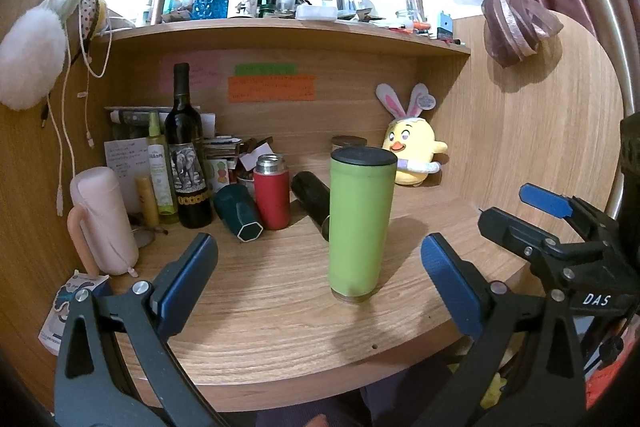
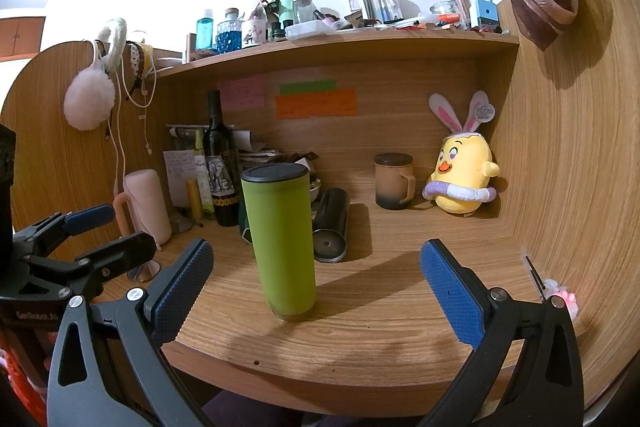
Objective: Flip cup upside down
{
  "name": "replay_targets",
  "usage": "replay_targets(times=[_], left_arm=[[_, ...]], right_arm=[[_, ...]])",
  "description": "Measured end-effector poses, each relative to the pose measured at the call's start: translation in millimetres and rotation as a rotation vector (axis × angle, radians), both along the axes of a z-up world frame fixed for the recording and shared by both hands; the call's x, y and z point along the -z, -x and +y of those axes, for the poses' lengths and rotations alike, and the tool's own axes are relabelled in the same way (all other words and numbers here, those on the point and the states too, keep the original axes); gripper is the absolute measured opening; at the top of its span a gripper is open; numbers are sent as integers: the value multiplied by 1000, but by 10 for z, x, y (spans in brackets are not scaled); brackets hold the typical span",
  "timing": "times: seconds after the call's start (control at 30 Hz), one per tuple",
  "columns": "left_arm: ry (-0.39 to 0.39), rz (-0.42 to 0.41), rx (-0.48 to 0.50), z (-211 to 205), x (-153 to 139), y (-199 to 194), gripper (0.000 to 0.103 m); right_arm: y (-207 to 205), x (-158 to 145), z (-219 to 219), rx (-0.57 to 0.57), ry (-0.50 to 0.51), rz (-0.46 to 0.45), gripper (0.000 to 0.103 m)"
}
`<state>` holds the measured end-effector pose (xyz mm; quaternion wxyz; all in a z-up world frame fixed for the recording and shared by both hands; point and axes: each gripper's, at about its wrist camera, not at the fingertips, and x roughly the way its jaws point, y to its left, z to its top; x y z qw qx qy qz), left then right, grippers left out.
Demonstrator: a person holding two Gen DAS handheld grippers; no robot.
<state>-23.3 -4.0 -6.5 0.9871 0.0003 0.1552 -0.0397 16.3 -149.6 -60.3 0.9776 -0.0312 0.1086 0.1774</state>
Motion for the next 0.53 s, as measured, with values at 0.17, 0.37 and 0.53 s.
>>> replay_targets(times=[0.17, 0.37, 0.53], left_arm=[[2, 4, -1, -13, 2, -7, 103], [-1, 0, 2, -15, 4, 1, 103], [0, -3, -1, -17, 12, 10, 103]], right_arm=[[-2, -1, 9, 2, 0, -1, 103], [-7, -10, 0, 0, -1, 0, 103], [-1, -10, -7, -2, 0, 0, 103]])
